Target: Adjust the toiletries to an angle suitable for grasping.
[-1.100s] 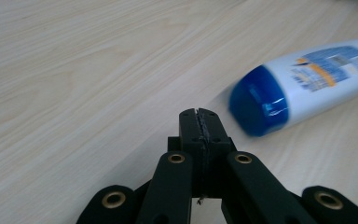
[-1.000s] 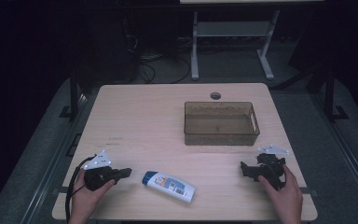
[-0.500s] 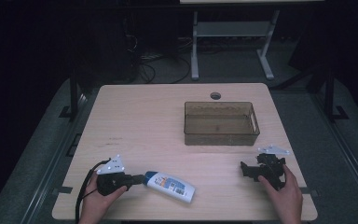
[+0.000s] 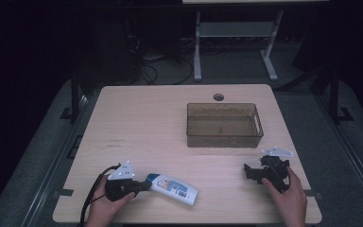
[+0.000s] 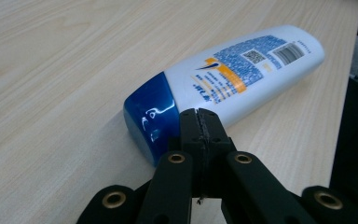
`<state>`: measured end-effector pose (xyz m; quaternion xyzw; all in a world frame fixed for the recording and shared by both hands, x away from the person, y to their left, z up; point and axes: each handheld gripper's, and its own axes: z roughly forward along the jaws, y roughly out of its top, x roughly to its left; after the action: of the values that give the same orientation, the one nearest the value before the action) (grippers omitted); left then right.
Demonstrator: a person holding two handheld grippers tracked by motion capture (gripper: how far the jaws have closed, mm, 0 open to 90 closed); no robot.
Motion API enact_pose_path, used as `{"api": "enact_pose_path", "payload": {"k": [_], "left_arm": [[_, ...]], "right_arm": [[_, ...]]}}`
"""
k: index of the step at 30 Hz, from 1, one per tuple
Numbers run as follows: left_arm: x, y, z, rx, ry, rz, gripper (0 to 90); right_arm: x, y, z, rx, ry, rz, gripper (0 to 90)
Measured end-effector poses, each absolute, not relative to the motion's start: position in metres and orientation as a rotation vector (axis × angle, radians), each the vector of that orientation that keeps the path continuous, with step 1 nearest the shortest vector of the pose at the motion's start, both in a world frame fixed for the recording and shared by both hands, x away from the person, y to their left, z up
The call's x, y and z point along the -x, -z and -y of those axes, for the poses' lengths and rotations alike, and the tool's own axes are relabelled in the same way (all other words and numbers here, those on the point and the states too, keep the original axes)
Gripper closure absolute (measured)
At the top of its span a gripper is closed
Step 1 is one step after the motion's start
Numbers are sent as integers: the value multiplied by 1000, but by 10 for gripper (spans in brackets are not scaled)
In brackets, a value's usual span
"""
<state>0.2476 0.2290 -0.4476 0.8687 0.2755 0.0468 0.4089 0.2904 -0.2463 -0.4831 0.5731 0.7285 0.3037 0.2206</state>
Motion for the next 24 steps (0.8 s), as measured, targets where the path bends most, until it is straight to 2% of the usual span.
{"api": "enact_pose_path", "payload": {"k": [24], "left_arm": [[-272, 451, -222, -2209, -131, -735, 900]], "right_arm": [[-290, 483, 246, -1585, -842, -2013, 0]]}}
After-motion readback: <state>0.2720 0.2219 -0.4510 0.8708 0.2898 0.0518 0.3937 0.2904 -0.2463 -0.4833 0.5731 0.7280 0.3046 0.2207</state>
